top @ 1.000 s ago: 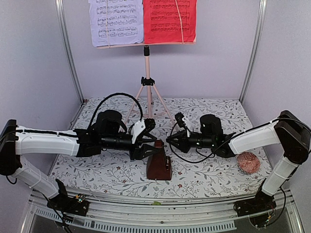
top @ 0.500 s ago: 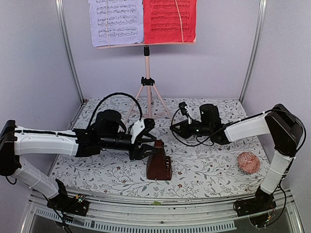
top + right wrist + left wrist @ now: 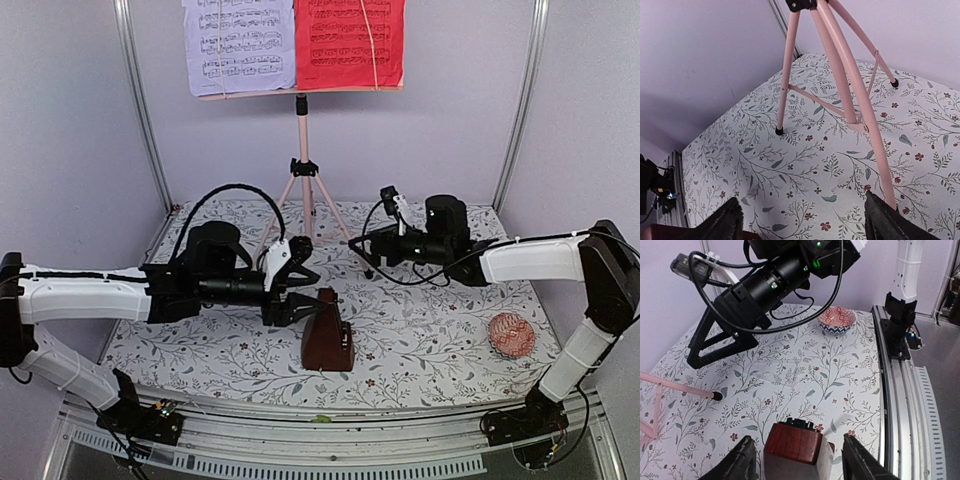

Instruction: Set up the instrument practice props

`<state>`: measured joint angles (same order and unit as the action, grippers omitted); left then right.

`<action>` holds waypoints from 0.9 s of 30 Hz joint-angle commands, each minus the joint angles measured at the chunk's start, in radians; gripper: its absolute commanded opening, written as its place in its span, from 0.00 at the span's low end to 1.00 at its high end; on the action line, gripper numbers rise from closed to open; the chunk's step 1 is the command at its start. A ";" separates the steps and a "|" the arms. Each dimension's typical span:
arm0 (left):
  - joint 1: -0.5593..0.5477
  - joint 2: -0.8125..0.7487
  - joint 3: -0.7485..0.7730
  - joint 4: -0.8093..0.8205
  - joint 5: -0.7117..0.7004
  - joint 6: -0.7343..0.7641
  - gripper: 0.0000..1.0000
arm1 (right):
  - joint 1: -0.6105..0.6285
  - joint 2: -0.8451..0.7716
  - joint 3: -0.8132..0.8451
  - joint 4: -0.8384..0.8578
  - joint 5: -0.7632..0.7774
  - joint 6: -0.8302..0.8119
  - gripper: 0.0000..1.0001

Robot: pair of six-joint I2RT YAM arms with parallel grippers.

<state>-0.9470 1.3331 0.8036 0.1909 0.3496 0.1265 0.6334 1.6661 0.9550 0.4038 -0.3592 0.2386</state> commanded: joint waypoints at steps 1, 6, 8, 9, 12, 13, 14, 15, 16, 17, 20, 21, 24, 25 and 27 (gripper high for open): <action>-0.011 -0.048 0.012 0.053 0.003 -0.022 0.62 | -0.006 -0.106 -0.029 -0.013 0.062 -0.012 0.99; -0.006 -0.114 -0.019 0.113 -0.036 -0.050 0.75 | -0.012 -0.215 -0.083 -0.035 0.141 -0.018 0.99; 0.001 -0.143 -0.033 0.133 -0.053 -0.060 0.94 | -0.015 -0.264 -0.110 -0.045 0.179 -0.020 0.99; 0.005 -0.157 -0.038 0.141 -0.061 -0.065 0.96 | -0.017 -0.285 -0.122 -0.052 0.198 -0.022 0.99; 0.020 -0.194 -0.059 0.164 -0.099 -0.083 0.96 | -0.028 -0.350 -0.134 -0.117 0.256 -0.039 0.99; 0.026 -0.205 -0.065 0.171 -0.120 -0.090 0.96 | -0.033 -0.368 -0.139 -0.141 0.281 -0.043 0.99; 0.032 -0.216 -0.073 0.175 -0.146 -0.098 0.96 | -0.040 -0.384 -0.150 -0.154 0.305 -0.046 0.99; 0.040 -0.224 -0.080 0.177 -0.168 -0.107 0.96 | -0.049 -0.417 -0.168 -0.159 0.333 -0.047 0.99; 0.049 -0.233 -0.087 0.177 -0.191 -0.119 0.96 | -0.060 -0.444 -0.185 -0.159 0.356 -0.047 0.99; 0.059 -0.241 -0.094 0.177 -0.212 -0.131 0.96 | -0.073 -0.466 -0.206 -0.160 0.377 -0.046 0.99; 0.100 -0.267 -0.114 0.175 -0.259 -0.182 0.96 | -0.130 -0.532 -0.260 -0.164 0.443 -0.045 0.99; 0.116 -0.278 -0.120 0.174 -0.277 -0.206 0.96 | -0.152 -0.550 -0.283 -0.167 0.471 -0.051 0.99; 0.180 -0.307 -0.135 0.153 -0.341 -0.300 0.96 | -0.233 -0.603 -0.338 -0.156 0.536 -0.083 0.99; 0.204 -0.315 -0.139 0.141 -0.359 -0.316 0.96 | -0.258 -0.619 -0.369 -0.130 0.554 -0.098 0.99; 0.254 -0.332 -0.151 0.116 -0.381 -0.358 0.96 | -0.322 -0.653 -0.430 -0.071 0.573 -0.127 0.99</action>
<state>-0.7753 1.0386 0.6758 0.3317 0.0620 -0.1135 0.4023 1.0706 0.6159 0.2676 0.1070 0.1726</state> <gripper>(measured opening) 0.960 0.989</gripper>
